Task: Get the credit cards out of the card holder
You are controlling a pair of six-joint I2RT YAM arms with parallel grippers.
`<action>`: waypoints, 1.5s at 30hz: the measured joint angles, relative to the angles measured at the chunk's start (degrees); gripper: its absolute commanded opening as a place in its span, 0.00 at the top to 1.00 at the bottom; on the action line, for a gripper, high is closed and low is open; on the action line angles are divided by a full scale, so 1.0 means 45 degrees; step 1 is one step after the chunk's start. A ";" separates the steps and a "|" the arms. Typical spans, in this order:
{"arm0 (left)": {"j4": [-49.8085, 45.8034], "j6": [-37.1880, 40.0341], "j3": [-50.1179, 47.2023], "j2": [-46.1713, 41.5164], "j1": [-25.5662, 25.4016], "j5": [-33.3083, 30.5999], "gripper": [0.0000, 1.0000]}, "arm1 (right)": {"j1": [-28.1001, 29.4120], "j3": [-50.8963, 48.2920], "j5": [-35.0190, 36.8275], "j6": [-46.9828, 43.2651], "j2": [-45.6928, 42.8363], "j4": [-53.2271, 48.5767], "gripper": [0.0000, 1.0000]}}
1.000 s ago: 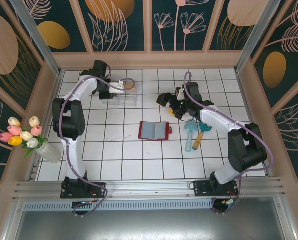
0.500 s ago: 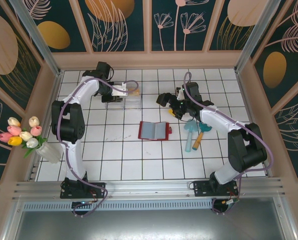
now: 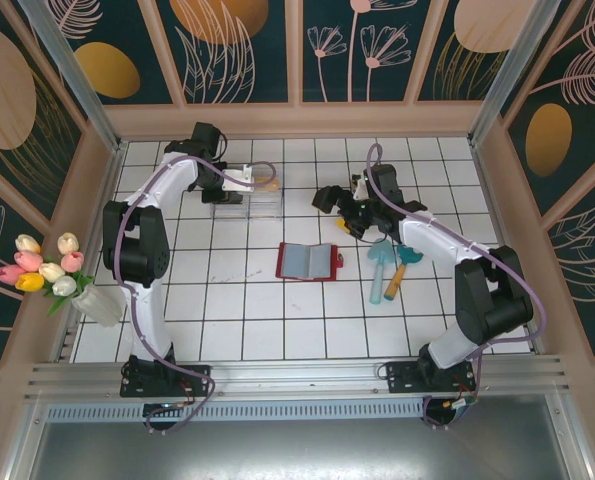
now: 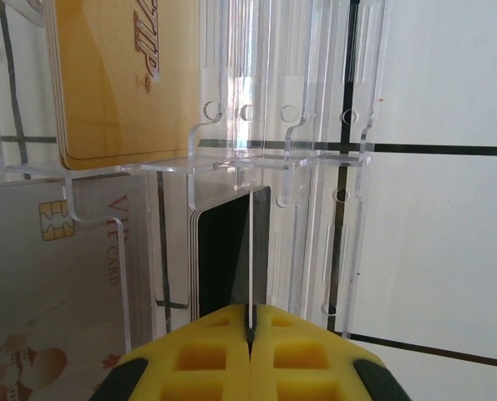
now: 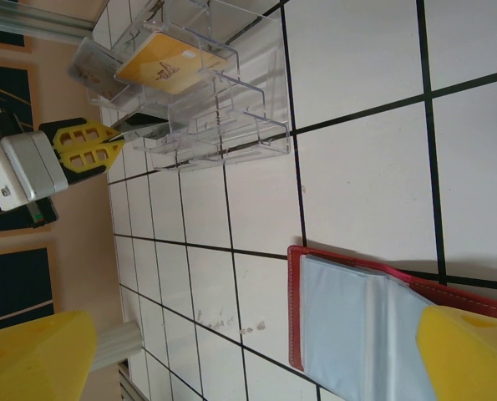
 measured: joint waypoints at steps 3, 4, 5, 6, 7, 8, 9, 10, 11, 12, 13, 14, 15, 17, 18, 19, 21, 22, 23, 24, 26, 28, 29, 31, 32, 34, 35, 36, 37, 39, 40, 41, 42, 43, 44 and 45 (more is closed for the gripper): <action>0.0019 0.0063 0.0087 0.0005 0.0000 -0.0087 0.88 | 0.0000 0.0000 0.0000 0.0000 0.0000 0.0000 0.01; 0.0049 0.0068 0.0097 0.0005 0.0000 -0.0170 0.86 | 0.0000 0.0000 0.0000 0.0000 0.0000 0.0000 0.01; 0.0087 0.0063 0.0097 0.0005 0.0000 -0.0262 0.84 | 0.0000 0.0000 0.0000 0.0000 0.0000 -0.0005 0.01; 0.0151 0.0068 0.0092 0.0010 0.0000 -0.0330 0.83 | 0.0000 0.0000 0.0000 0.0000 0.0000 -0.0005 0.01; 0.0223 0.0068 0.0092 0.0010 0.0000 -0.0403 0.82 | 0.0000 0.0000 0.0000 -0.0005 0.0000 -0.0005 0.01; 0.0345 0.0068 0.0083 0.0010 0.0000 -0.0486 0.81 | 0.0000 0.0000 0.0005 -0.0005 0.0000 -0.0010 0.01; 0.0476 0.0068 0.0068 0.0010 0.0000 -0.0539 0.80 | 0.0000 0.0000 0.0005 -0.0005 0.0000 -0.0010 0.01; 0.0554 0.0068 0.0053 0.0010 0.0000 -0.0578 0.79 | 0.0000 0.0000 0.0005 -0.0005 0.0000 -0.0010 0.01; 0.0641 0.0068 0.0029 0.0010 0.0000 -0.0607 0.79 | 0.0000 0.0000 0.0005 -0.0005 0.0000 -0.0010 0.01; 0.0729 0.0068 0.0005 0.0010 0.0000 -0.0617 0.79 | 0.0000 0.0000 0.0005 -0.0005 0.0000 -0.0015 0.01; 0.0767 0.0068 -0.0005 0.0010 0.0000 -0.0641 0.79 | 0.0000 0.0000 0.0005 -0.0005 0.0000 -0.0010 0.01; 0.0806 0.0068 -0.0005 0.0010 0.0000 -0.0646 0.79 | 0.0000 0.0000 0.0005 -0.0005 0.0000 -0.0010 0.01; 0.0860 0.0068 -0.0024 0.0010 0.0000 -0.0641 0.79 | 0.0000 0.0000 0.0005 -0.0005 0.0000 -0.0010 0.01; 0.0967 0.0068 -0.0063 0.0010 0.0000 -0.0641 0.79 | 0.0000 0.0000 0.0005 -0.0005 0.0000 -0.0010 0.01; 0.1064 0.0063 -0.0117 0.0010 0.0000 -0.0636 0.79 | 0.0000 0.0000 0.0005 -0.0005 0.0000 -0.0010 0.01; 0.1107 0.0063 -0.0155 0.0005 0.0000 -0.0631 0.79 | 0.0000 0.0000 0.0010 -0.0005 -0.0005 -0.0010 0.01; 0.1161 0.0063 -0.0267 -0.0010 0.0000 -0.0554 0.79 | 0.0000 0.0000 0.0029 -0.0010 -0.0010 -0.0015 0.01; 0.1190 0.0053 -0.0335 -0.0063 0.0000 -0.0481 0.79 | 0.0000 0.0000 0.0058 -0.0019 -0.0019 -0.0019 0.01; 0.1234 0.0019 -0.0427 -0.0146 0.0000 -0.0369 0.79 | 0.0005 0.0000 0.0102 -0.0039 -0.0044 -0.0044 0.01; 0.1273 -0.0024 -0.0539 -0.0277 0.0000 -0.0199 0.79 | 0.0010 0.0000 0.0155 -0.0053 -0.0078 -0.0078 0.01; 0.1525 -0.0301 -0.0884 -0.0709 0.0000 0.0175 0.79 | 0.0053 0.0000 0.0379 -0.0068 -0.0155 -0.0141 0.01; 0.2069 -0.0923 -0.1491 -0.1462 0.0000 0.0670 0.78 | 0.0209 0.0000 0.0738 -0.0160 -0.0262 -0.0272 0.02; 0.2477 -0.1282 -0.1880 -0.1909 0.0000 0.0918 0.78 | 0.0321 0.0000 0.0913 -0.0214 -0.0316 -0.0359 0.02; 0.3638 -0.2424 -0.2992 -0.3060 0.0000 0.1428 0.78 | 0.0704 0.0000 0.1438 -0.0398 -0.0418 -0.0554 0.03; 0.4197 -0.2963 -0.3551 -0.3599 0.0000 0.1603 0.76 | 0.0894 0.0000 0.1676 -0.0466 -0.0457 -0.0675 0.03; 0.5576 -0.4541 -0.4920 -0.4906 0.0000 0.1894 0.72 | 0.1462 0.0005 0.2302 -0.0665 -0.0486 -0.1001 0.05; 0.6382 -0.5532 -0.5644 -0.5595 -0.0005 0.2011 0.71 | 0.1855 0.0053 0.2701 -0.0787 -0.0481 -0.1234 0.05; 0.7111 -0.6479 -0.6280 -0.6193 -0.0005 0.2123 0.70 | 0.2249 0.0112 0.3099 -0.0865 -0.0476 -0.1481 0.06; 0.7640 -0.7203 -0.6756 -0.6630 -0.0005 0.2195 0.70 | 0.2589 0.0194 0.3424 -0.0962 -0.0471 -0.1710 0.06; 0.8854 -0.9107 -0.7800 -0.7592 -0.0005 0.2370 0.68 | 0.3327 0.0447 0.4114 -0.1073 -0.0364 -0.2084 0.07; 0.9296 -0.9879 -0.8170 -0.7902 -0.0005 0.2370 0.67 | 0.3614 0.0578 0.4391 -0.1103 -0.0277 -0.2205 0.08; 0.9768 -1.0797 -0.8563 -0.8223 -0.0005 0.2297 0.64 | 0.3949 0.0753 0.4702 -0.1107 -0.0117 -0.2346 0.09; 1.0161 -1.1885 -0.8937 -0.8548 -0.0015 0.2025 0.59 | 0.4201 0.0889 0.4930 -0.1103 0.0053 -0.2438 0.10; 1.0452 -1.2886 -0.9224 -0.8782 -0.0034 0.1617 0.58 | 0.4425 0.0996 0.5149 -0.1098 0.0243 -0.2497 0.10; 1.0593 -1.3940 -0.9462 -0.8995 -0.0039 0.1112 0.58 | 0.4648 0.1122 0.5391 -0.1049 0.0495 -0.2589 0.10; 1.0608 -1.4950 -0.9588 -0.9151 -0.0034 0.0636 0.57 | 0.4852 0.1258 0.5654 -0.1039 0.0782 -0.2754 0.11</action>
